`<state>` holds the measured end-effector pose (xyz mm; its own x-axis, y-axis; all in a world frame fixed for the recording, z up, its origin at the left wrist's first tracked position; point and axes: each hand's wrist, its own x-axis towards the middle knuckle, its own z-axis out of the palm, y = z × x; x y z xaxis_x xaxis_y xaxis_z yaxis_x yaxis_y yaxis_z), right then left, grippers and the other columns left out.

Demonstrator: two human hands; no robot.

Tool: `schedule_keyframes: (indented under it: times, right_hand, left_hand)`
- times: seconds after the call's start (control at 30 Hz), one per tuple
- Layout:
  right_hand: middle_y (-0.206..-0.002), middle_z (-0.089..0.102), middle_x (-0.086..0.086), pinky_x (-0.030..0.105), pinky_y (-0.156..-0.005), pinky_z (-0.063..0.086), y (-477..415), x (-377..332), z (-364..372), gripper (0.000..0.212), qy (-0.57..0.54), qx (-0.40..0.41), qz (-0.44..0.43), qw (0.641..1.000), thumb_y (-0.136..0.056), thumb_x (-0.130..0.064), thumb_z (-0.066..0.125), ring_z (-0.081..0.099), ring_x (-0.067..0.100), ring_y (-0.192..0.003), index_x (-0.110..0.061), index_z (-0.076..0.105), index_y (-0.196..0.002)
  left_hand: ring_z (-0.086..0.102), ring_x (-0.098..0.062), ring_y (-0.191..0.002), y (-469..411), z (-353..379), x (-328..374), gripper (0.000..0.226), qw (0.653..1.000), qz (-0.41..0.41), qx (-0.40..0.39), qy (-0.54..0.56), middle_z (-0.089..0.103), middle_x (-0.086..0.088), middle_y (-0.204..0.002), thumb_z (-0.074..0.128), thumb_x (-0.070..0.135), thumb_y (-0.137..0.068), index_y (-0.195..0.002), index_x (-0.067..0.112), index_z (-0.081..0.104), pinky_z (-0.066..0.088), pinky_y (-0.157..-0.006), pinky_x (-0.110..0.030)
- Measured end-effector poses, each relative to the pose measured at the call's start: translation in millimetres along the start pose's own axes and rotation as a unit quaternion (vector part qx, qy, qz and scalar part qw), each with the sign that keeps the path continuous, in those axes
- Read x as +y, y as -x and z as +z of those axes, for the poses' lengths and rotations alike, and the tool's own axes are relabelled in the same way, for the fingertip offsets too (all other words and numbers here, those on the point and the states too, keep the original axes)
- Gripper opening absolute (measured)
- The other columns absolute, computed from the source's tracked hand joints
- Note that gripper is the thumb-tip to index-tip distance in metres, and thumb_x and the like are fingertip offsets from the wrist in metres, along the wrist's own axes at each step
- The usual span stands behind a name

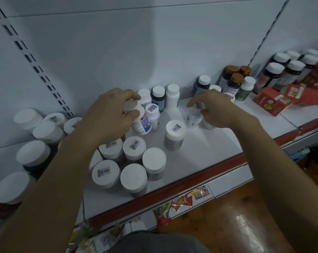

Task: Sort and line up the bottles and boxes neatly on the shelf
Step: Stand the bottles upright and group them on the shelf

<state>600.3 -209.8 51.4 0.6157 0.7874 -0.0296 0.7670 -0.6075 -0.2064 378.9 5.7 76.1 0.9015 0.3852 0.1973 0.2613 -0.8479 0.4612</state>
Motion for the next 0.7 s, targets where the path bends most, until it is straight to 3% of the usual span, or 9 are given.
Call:
schedule_keyframes:
  times: [0.1, 0.2, 0.33, 0.43, 0.53, 0.6, 0.7]
  right_hand:
    - [-0.141, 0.057, -0.005, 0.045, -0.105, 0.046, 3, 1, -2, 0.062, -0.045, -0.011, -0.022, 0.999, -0.082, 0.005, 0.057, 0.049, 0.022, -0.132, -0.03, 0.063, -0.133]
    - [-0.132, 0.058, 0.002, 0.048, -0.1, 0.047, 0, 2, 0, 0.058, -0.032, 0.02, -0.02, 0.999, -0.082, -0.011, 0.064, 0.052, 0.026, -0.124, -0.03, 0.059, -0.136]
    - [-0.13, 0.057, 0.009, 0.037, -0.096, 0.045, -27, -14, 1, 0.051, -0.079, 0.081, -0.051, 0.992, -0.09, -0.009, 0.06, 0.056, 0.029, -0.118, -0.023, 0.056, -0.138]
    - [-0.14, 0.051, 0.013, 0.041, -0.1, 0.044, -63, -27, -3, 0.057, -0.028, 0.008, -0.047, 0.998, -0.093, -0.02, 0.064, 0.053, 0.035, -0.125, -0.03, 0.046, -0.147]
    - [-0.125, 0.06, 0.011, 0.039, -0.091, 0.045, -85, -35, 3, 0.043, 0.002, -0.04, -0.045, 0.998, -0.092, -0.034, 0.065, 0.055, 0.035, -0.118, -0.03, 0.052, -0.134]
    - [-0.114, 0.063, 0.011, 0.04, -0.087, 0.046, -89, -35, 8, 0.03, -0.011, -0.018, -0.055, 0.998, -0.091, -0.028, 0.065, 0.057, 0.035, -0.111, -0.024, 0.057, -0.12]
    - [-0.113, 0.061, 0.017, 0.034, -0.079, 0.037, -85, -33, -6, 0.028, 0.0, 0.027, -0.033, 0.999, -0.095, -0.031, 0.062, 0.056, 0.036, -0.106, -0.018, 0.057, -0.12]
  left_hand:
    - [0.054, -0.019, -0.092, 3, 2, -3, 0.037, 1.0, 0.007, 0.006, 0.005, 0.062, -0.002, -0.115, 0.068, 0.023, -0.094, -0.13, 0.025, 0.064, 0.038, -0.084, -0.031]
    - [0.051, -0.016, -0.092, 6, 3, -5, 0.037, 1.0, 0.008, 0.02, 0.016, 0.062, -0.001, -0.117, 0.068, 0.017, -0.093, -0.129, 0.025, 0.064, 0.036, -0.083, -0.029]
    - [0.049, -0.014, -0.093, 6, 5, -9, 0.04, 0.999, 0.001, 0.032, 0.021, 0.061, -0.001, -0.121, 0.067, 0.011, -0.092, -0.13, 0.024, 0.064, 0.036, -0.084, -0.028]
    - [0.054, -0.02, -0.1, 5, 7, -10, 0.04, 0.999, -0.008, 0.032, 0.025, 0.061, -0.002, -0.122, 0.067, 0.008, -0.093, -0.13, 0.023, 0.064, 0.038, -0.086, -0.029]
    - [0.058, -0.024, -0.105, 8, 5, -11, 0.039, 0.998, -0.006, 0.042, 0.038, 0.061, 0.0, -0.12, 0.066, 0.007, -0.092, -0.128, 0.023, 0.064, 0.045, -0.091, -0.035]
    - [0.057, -0.021, -0.104, 10, 0, -13, 0.039, 0.998, 0.0, 0.047, 0.041, 0.062, 0.002, -0.118, 0.066, 0.006, -0.092, -0.127, 0.023, 0.065, 0.042, -0.089, -0.031]
    - [0.056, -0.014, -0.097, 12, -20, -19, 0.037, 0.997, -0.002, 0.053, 0.059, 0.062, 0.005, -0.115, 0.067, 0.007, -0.093, -0.125, 0.026, 0.065, 0.037, -0.08, -0.021]
